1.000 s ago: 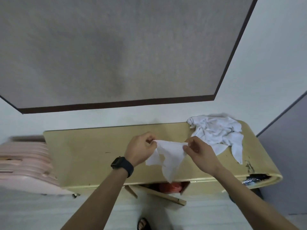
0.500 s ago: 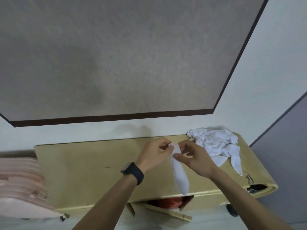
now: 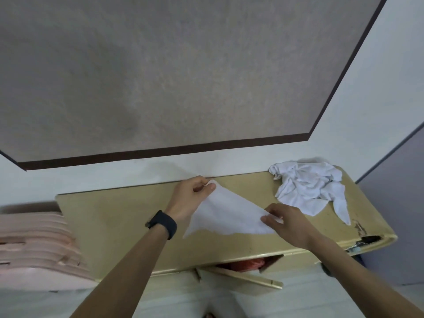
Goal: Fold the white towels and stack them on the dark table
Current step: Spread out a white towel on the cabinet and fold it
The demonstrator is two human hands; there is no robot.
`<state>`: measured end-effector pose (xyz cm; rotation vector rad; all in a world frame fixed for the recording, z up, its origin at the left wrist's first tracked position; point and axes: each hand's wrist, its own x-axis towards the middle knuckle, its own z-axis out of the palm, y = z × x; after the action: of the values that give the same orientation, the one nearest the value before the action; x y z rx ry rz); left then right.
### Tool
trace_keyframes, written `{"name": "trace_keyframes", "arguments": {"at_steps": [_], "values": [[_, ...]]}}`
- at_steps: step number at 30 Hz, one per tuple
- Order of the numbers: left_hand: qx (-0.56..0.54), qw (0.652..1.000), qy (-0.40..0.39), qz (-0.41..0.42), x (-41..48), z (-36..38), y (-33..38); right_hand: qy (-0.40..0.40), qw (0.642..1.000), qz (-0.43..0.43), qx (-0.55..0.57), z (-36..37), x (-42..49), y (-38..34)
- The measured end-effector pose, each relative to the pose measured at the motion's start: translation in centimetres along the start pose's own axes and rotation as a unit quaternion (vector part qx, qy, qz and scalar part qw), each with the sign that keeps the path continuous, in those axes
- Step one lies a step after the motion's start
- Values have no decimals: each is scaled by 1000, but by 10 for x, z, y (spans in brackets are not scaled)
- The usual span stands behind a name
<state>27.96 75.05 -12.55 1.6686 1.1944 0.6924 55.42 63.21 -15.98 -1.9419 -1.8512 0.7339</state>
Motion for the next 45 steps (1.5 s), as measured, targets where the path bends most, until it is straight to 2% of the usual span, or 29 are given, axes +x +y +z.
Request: {"name": "trace_keyframes", "arguments": {"at_steps": [6, 10, 12, 21, 25, 28, 30, 34, 37, 41, 45], "values": [[145, 989, -9, 0, 2, -12, -47, 18, 999, 6, -47, 6, 9, 19], [181, 983, -6, 7, 15, -10, -65, 19, 997, 15, -77, -1, 30, 32], [181, 983, 24, 4, 25, -9, -72, 29, 996, 11, -79, -4, 48, 40], [201, 969, 146, 11, 73, 11, -104, 203, 975, -53, -68, 7, 111, 69], [201, 960, 189, 52, 69, 18, -111, 236, 967, -74, -65, 22, 109, 79], [213, 956, 194, 48, 48, 33, -129, 215, 972, -78, -61, 48, 94, 93], [219, 959, 177, 16, 26, 47, -148, 189, 977, -74, -68, 74, 81, 106], [231, 962, 110, -101, -17, 82, -194, 84, 994, -17, -72, 129, 47, 137], [244, 954, 23, -172, -43, 102, -220, -7, 997, 25, -66, 159, 19, 154], [187, 950, -17, -248, -71, 117, -238, -105, 990, 82, -52, 178, -8, 163], [104, 948, -5, -302, -63, 117, -238, -120, 983, 136, 3, 172, 2, 163]]}}
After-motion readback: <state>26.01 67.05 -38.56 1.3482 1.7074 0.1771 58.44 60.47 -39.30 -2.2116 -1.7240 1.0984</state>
